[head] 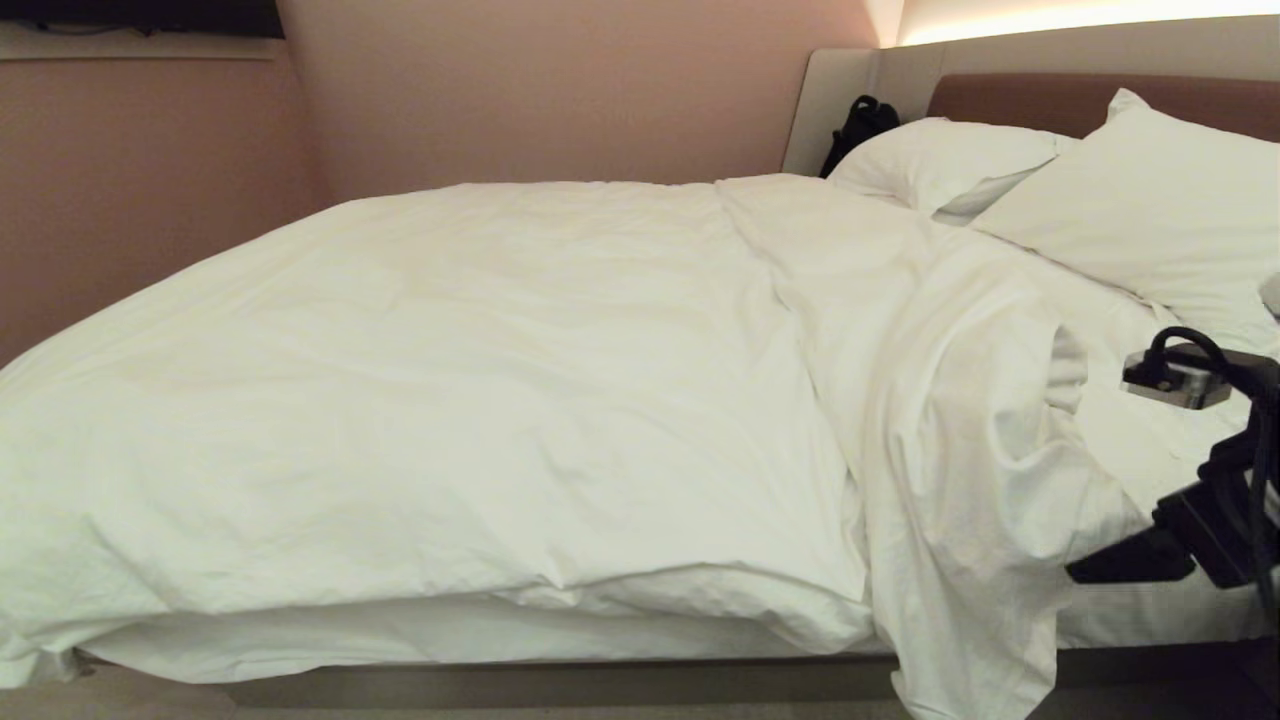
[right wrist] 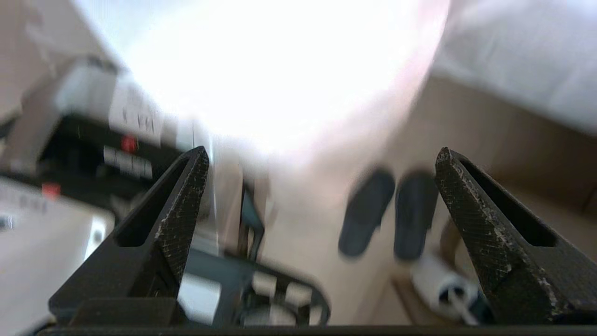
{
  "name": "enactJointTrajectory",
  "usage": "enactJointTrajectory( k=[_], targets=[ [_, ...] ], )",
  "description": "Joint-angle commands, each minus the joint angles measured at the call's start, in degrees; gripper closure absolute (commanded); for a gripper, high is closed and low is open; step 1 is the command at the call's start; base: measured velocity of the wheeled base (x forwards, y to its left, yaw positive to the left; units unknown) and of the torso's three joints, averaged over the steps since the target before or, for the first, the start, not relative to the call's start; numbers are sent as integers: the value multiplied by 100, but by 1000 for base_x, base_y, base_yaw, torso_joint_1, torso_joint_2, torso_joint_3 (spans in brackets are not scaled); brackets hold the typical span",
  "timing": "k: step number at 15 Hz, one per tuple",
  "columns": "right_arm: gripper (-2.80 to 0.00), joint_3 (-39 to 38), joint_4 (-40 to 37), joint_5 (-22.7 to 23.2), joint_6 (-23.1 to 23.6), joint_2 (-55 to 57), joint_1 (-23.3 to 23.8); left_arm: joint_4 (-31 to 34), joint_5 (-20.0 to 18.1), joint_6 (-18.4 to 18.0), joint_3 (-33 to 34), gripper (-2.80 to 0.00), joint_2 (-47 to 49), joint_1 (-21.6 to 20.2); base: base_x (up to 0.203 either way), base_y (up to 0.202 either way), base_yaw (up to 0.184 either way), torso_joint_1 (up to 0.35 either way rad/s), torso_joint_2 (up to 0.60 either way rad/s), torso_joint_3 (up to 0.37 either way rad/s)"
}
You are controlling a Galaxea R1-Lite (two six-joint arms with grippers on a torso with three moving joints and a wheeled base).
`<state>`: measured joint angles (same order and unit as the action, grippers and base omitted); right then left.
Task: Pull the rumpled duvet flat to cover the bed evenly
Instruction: Flatten the corners of the folded blanket
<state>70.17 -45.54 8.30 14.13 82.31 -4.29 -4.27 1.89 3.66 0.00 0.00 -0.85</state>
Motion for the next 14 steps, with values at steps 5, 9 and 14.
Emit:
enactJointTrajectory(
  k=[5,9,14],
  targets=[
    [-280,-2,1205,135,-15,605,-10,-4,4,3,0,0,9,-3,0,0,0,0,0,0],
    [-280,18,1206,166,-50,883,-10,-4,4,3,0,0,4,-3,0,0,0,0,0,0],
    [0,-12,1179,488,-66,716,-10,-4,4,3,0,0,1,-3,0,0,0,0,0,0]
  ],
)
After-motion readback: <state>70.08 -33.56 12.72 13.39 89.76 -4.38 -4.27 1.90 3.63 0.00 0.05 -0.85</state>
